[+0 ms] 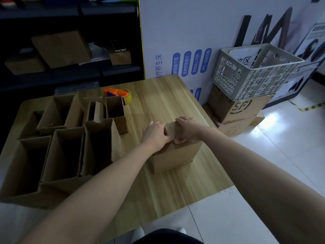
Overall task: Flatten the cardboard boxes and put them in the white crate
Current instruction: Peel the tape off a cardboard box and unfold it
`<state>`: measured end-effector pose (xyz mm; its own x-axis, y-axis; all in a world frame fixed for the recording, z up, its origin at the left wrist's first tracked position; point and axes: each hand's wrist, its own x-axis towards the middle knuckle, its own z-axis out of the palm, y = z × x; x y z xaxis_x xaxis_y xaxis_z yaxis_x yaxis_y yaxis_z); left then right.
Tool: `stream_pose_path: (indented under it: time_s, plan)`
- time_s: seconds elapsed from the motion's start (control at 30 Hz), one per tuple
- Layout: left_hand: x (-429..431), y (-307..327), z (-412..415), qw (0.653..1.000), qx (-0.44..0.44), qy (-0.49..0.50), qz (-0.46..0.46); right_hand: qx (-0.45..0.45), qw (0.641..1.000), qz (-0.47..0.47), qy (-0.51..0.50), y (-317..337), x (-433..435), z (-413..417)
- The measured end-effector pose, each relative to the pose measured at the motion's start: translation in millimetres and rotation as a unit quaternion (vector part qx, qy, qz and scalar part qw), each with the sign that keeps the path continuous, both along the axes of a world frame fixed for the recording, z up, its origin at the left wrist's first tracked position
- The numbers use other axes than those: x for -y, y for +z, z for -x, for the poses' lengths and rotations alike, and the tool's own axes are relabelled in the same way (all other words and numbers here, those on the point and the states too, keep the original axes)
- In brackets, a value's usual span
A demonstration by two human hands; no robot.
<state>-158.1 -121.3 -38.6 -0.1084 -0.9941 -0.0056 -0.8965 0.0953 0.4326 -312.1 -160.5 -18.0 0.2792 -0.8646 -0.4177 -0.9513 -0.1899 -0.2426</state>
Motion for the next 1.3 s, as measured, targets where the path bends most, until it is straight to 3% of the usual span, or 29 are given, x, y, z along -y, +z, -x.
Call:
stream_pose_path:
  time_s: [0.13, 0.43, 0.83, 1.07, 1.3]
  plan:
    - [4.8, 7.6, 7.5, 0.999, 0.021, 0.026, -0.032, 0.004, 0.999, -0.047, 0.02, 5.9, -0.3, 6.1]
    - [3.8, 12.4, 17.4, 0.996, 0.074, 0.035, -0.034, 0.013, 0.998, -0.043, 0.033, 8.4, 0.4, 5.8]
    - [-3.4, 12.6, -2.5, 0.999, -0.036, 0.029, -0.023, 0.0, 0.998, -0.038, 0.04, 7.3, 5.1, 3.3]
    - [-11.3, 20.6, -24.9, 0.998, 0.006, 0.057, -0.027, -0.023, 0.998, -0.031, 0.055, 5.7, 10.0, 0.2]
    - [-12.0, 23.1, -29.1, 0.994, -0.01, 0.1, -0.038, -0.036, 0.998, -0.024, 0.055, 4.6, 11.8, -0.7]
